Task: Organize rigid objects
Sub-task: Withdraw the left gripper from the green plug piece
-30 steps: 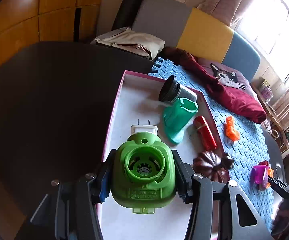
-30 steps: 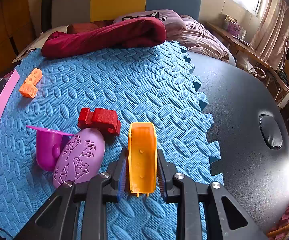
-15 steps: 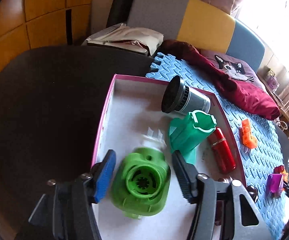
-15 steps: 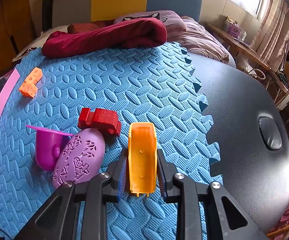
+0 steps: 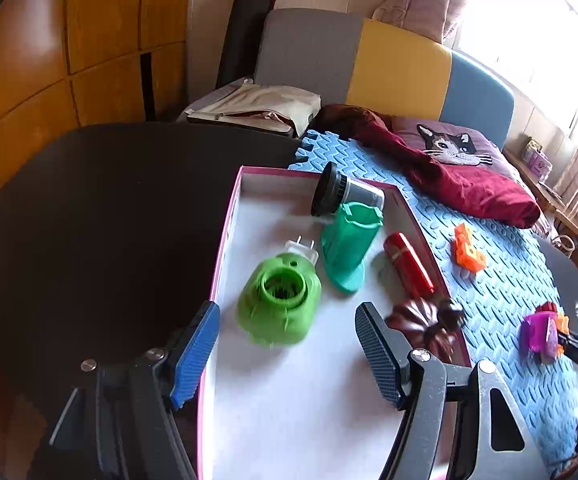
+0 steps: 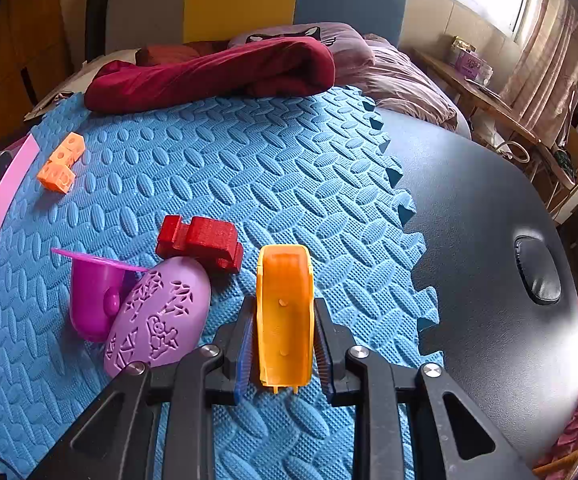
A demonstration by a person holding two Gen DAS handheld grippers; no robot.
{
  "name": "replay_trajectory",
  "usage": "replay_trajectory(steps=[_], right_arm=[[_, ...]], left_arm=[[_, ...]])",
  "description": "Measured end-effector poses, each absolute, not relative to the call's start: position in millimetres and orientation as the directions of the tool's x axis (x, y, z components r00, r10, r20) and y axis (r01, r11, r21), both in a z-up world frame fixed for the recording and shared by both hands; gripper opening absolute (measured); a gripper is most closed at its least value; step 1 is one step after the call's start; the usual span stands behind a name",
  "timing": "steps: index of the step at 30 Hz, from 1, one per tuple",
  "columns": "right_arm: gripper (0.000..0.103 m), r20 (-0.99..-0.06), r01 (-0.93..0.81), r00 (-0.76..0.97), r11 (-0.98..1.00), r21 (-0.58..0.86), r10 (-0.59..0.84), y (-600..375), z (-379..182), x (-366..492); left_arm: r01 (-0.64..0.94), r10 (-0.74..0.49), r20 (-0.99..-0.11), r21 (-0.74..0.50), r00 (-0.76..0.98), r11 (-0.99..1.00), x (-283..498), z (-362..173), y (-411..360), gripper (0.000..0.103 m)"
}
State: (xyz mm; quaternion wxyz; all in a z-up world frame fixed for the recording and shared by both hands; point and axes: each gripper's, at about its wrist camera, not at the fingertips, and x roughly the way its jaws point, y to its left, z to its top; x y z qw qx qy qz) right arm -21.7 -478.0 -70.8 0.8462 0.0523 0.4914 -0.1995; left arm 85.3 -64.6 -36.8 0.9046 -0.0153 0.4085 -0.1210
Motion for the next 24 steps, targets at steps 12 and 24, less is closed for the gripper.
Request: replay_trajectory(steps=[12, 24], right_arm=[[0.026, -0.853, 0.392, 0.434, 0.913, -0.11, -0.289, -477.5, -70.7, -21.6], [0.026, -0.851, 0.387, 0.433, 0.914, -0.124, -0.299, -476.2, -70.1, -22.2]], left_arm=[[0.216, -0.21, -0.72, -0.085, 0.661, 0.973, 55.5, -24.5, -68.5, 0.071], [0.232, -0.21, -0.731, -0.072, 0.65, 0.97, 46.9, -26.1, -73.2, 0.071]])
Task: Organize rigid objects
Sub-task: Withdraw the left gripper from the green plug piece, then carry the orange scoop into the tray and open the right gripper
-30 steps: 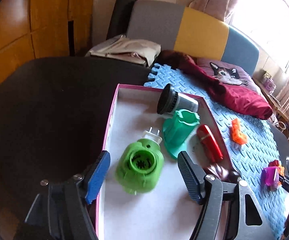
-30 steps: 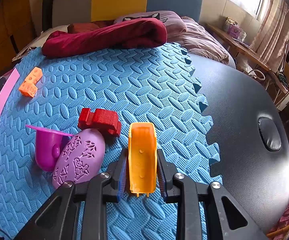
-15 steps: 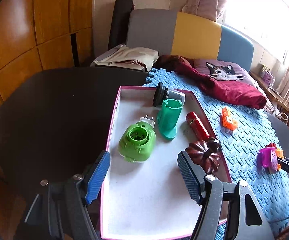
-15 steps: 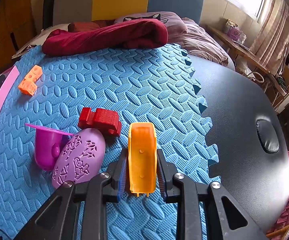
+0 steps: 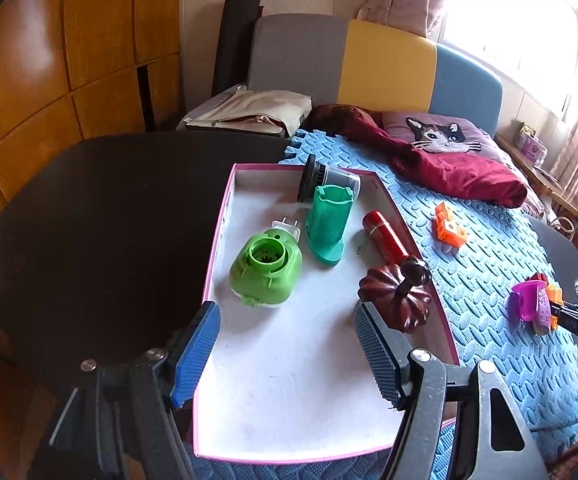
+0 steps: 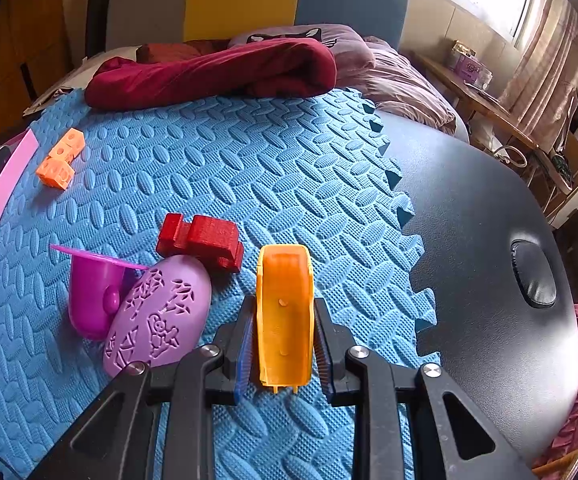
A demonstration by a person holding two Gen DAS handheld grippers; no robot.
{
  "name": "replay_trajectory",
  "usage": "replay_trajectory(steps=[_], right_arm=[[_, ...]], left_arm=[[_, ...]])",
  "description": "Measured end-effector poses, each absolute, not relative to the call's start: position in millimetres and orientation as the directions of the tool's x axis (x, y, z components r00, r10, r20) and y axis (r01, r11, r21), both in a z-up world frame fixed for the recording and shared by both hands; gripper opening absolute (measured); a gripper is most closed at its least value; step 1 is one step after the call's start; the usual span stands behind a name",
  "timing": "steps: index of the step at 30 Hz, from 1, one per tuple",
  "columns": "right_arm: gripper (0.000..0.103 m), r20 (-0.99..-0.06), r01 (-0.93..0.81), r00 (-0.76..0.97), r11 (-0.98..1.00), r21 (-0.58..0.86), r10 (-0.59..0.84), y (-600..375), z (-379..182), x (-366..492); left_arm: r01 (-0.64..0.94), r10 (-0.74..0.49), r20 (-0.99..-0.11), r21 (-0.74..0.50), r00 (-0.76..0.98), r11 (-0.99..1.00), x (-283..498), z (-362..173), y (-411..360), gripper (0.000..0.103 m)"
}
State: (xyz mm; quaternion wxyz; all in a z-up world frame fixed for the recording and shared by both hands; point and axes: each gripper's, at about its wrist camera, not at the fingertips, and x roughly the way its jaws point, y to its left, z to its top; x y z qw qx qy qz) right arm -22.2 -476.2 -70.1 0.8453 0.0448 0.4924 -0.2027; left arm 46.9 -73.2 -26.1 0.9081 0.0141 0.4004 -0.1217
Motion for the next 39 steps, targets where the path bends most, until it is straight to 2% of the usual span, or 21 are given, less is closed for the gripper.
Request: replay_trajectory(steps=[15, 19, 23, 30, 35, 39], right_arm=[[0.026, -0.859, 0.426, 0.437, 0.903, -0.063, -0.266, -482.3, -67.8, -23.6], [0.026, -0.781, 0.405, 0.596, 0.91, 0.094, -0.185, -474.6, -38.0, -37.9], [0.026, -0.738, 0.357, 0.654, 0.928, 0.109, -0.165, -444.5, -21.0, -39.7], [0.026, -0.712, 0.075, 0.696, 0.978, 0.193, 0.087, -335.2, 1.5, -12.1], [0.026, -0.746, -0.142, 0.595, 0.953, 0.268, 0.298, -242.7, -10.5, 15.3], [0.026, -0.79, -0.246, 0.477, 0.921, 0.301, 0.385, -180.9, -32.8, 39.2]], left_arm=[[0.22, -0.213, -0.719, -0.086, 0.662, 0.972, 44.7, -22.6, -63.2, 0.071], [0.202, -0.208, -0.719, -0.095, 0.663, 0.975, 47.1, -23.2, -53.3, 0.071], [0.181, -0.208, -0.719, -0.115, 0.663, 0.977, 49.5, -25.4, -41.4, 0.071], [0.128, -0.191, -0.718, -0.142, 0.669, 0.982, 52.1, -29.1, -17.5, 0.071], [0.096, -0.178, -0.714, -0.155, 0.677, 0.983, 52.1, -30.6, 0.4, 0.07], [0.072, -0.168, -0.712, -0.163, 0.682, 0.984, 52.7, -32.3, 11.6, 0.07]])
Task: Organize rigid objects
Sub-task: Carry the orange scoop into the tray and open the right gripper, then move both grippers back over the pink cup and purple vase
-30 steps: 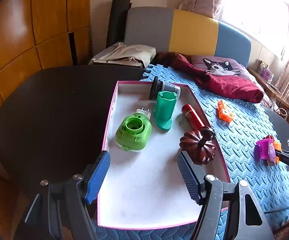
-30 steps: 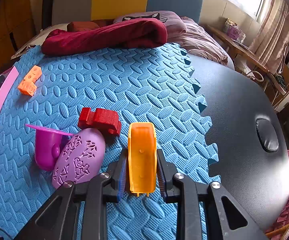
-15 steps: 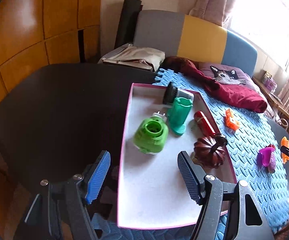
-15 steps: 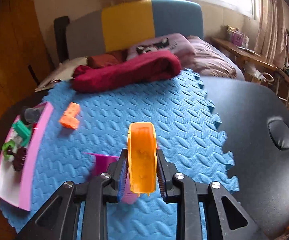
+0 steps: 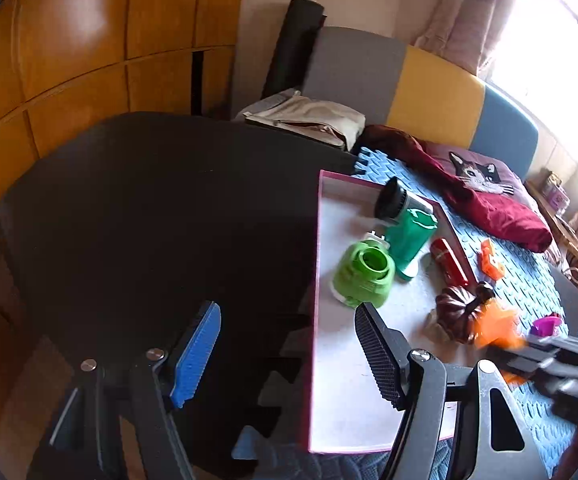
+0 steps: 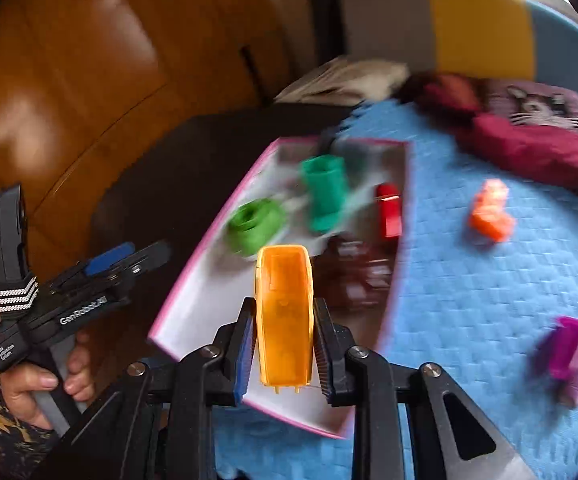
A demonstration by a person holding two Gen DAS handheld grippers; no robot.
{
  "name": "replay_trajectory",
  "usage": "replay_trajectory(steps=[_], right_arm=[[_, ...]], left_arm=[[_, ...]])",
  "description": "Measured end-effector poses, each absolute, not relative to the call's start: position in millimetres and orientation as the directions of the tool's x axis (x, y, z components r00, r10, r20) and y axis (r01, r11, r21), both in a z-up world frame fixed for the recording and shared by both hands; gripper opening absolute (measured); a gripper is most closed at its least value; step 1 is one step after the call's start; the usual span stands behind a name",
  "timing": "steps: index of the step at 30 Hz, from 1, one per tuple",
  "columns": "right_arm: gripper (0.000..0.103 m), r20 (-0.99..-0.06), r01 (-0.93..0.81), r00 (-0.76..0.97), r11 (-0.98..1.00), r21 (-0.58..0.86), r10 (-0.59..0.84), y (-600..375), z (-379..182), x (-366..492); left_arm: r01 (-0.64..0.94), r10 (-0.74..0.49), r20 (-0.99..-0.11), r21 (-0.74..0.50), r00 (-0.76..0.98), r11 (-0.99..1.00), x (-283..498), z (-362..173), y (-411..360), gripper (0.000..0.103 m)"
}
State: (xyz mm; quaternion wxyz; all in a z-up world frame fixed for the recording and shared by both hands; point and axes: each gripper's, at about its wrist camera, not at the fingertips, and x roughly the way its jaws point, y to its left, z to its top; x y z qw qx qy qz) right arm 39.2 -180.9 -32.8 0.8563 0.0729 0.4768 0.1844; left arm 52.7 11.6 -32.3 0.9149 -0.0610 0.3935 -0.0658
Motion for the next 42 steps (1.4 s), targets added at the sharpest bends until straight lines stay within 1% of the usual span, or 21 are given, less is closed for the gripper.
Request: replay_trajectory(steps=[2, 4, 7, 11, 13, 19, 20, 23, 25, 35, 42], right_arm=[[0.026, -0.817, -0.269, 0.449, 0.927, 0.261, 0.361, -157.8, -46.4, 56.2], [0.026, -0.836, -0.243, 0.44, 0.94, 0.241, 0.328, -149.1, -58.7, 74.8], [0.026, -0.855, -0.188, 0.47, 0.971, 0.148, 0.221, -147.4, -74.3, 105.0], [0.025, -0.843, -0.16, 0.515, 0.984, 0.083, 0.155, -149.5, -86.6, 129.0], [0.027, -0.847, -0.162, 0.512, 0.984, 0.072, 0.146, -145.1, -89.6, 133.1], [0.037, -0.843, -0.166, 0.504, 0.979, 0.119, 0.188, -146.2, -90.6, 128.1], [0.037, -0.839, -0.168, 0.511, 0.979, 0.12, 0.19, -150.3, -84.0, 123.5], [0.038, -0.809, -0.176, 0.56, 0.98, 0.094, 0.178, -154.3, -59.7, 101.3], [0.038, -0.791, -0.185, 0.585, 0.979, 0.084, 0.179, -154.4, -53.8, 92.8], [0.038, -0.741, -0.188, 0.657, 0.982, 0.02, 0.141, -161.7, -37.7, 55.8], [0.038, -0.711, -0.161, 0.692, 0.987, 0.023, 0.129, -177.8, -27.6, 36.4]], left_arm=[[0.061, -0.164, -0.712, -0.168, 0.683, 0.984, 53.2, -33.0, 16.3, 0.07], [0.052, -0.162, -0.716, -0.173, 0.679, 0.984, 54.3, -34.9, 20.6, 0.07], [0.044, -0.159, -0.721, -0.176, 0.674, 0.983, 55.1, -38.7, 24.8, 0.07], [0.039, -0.159, -0.729, -0.179, 0.666, 0.983, 54.9, -43.2, 26.8, 0.07], [0.042, -0.161, -0.729, -0.178, 0.666, 0.983, 54.9, -43.3, 25.7, 0.07], [0.048, -0.152, -0.723, -0.163, 0.674, 0.986, 53.8, -41.9, 23.0, 0.07], [0.048, -0.151, -0.722, -0.161, 0.675, 0.986, 53.3, -41.4, 22.6, 0.07], [0.049, -0.147, -0.719, -0.156, 0.68, 0.987, 52.4, -39.2, 21.9, 0.07], [0.05, -0.144, -0.715, -0.151, 0.684, 0.987, 51.6, -37.3, 20.9, 0.071], [0.083, -0.141, -0.696, -0.117, 0.704, 0.99, 41.5, -26.7, 10.0, 0.071], [0.123, -0.151, -0.684, -0.091, 0.714, 0.988, 32.8, -20.3, -2.6, 0.071]])
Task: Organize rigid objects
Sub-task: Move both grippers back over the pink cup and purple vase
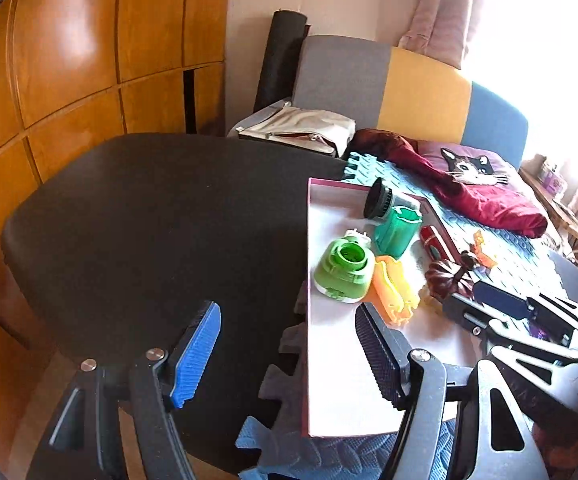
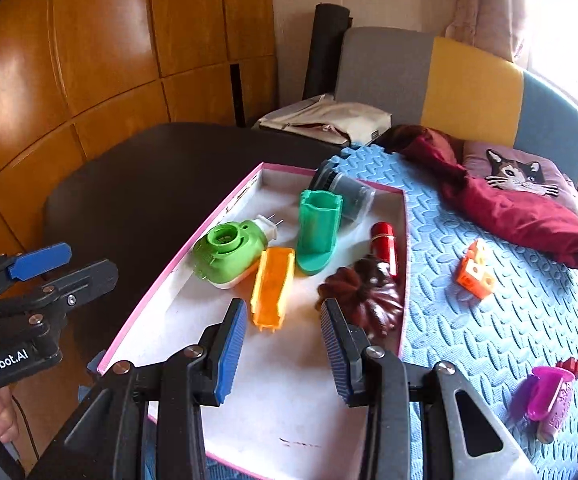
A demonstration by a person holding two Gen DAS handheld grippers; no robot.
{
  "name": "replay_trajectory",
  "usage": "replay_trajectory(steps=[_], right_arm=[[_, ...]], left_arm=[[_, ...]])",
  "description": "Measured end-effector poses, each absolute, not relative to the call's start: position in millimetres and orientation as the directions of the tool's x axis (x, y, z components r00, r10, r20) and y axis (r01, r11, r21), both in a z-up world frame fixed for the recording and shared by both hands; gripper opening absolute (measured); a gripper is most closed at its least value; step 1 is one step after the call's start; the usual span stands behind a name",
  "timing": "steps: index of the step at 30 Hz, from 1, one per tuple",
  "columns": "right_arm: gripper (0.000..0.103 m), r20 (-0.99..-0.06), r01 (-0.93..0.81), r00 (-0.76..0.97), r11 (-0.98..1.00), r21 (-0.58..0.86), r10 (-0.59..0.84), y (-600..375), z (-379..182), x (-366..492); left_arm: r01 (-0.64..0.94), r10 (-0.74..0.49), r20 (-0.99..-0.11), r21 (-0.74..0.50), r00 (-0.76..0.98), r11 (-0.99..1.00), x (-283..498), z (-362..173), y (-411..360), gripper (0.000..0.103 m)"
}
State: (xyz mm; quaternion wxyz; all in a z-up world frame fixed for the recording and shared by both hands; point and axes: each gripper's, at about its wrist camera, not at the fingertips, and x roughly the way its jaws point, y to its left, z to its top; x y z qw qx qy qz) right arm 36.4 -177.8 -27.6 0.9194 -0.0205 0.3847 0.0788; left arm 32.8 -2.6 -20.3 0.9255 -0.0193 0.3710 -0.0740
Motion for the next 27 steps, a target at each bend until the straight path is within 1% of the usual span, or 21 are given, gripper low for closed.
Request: replay_trajectory(steps=[8, 16, 23, 27], right_arm=[[0.038, -0.681, -0.092, 0.729, 0.996, -0.003, 0.065, -215.6, -11.6, 19.3], [0.038, -0.682, 0.055, 0.73, 0.998, -0.015, -0.051, -279.7, -10.5, 4.3], [0.038, -0.673, 0.2, 0.719, 0.979, -0.039, -0.174, -343.7, -7.0, -19.0], [0.038, -0.663, 0.302, 0.693, 0.949, -0.09, -0.283, -386.5, -4.9, -35.2]], left_arm=[[0.175, -0.176, -0.68, -0.07, 0.712, 0.982, 24.7, -15.9, -20.8, 0.071], [0.238, -0.205, -0.687, -0.048, 0.697, 0.97, 16.9, -15.9, -43.4, 0.071], [0.296, -0.231, -0.69, -0.026, 0.686, 0.955, 11.8, -14.5, -63.3, 0.071], [0.335, -0.25, -0.691, -0.012, 0.678, 0.942, 9.8, -12.8, -77.2, 0.071]])
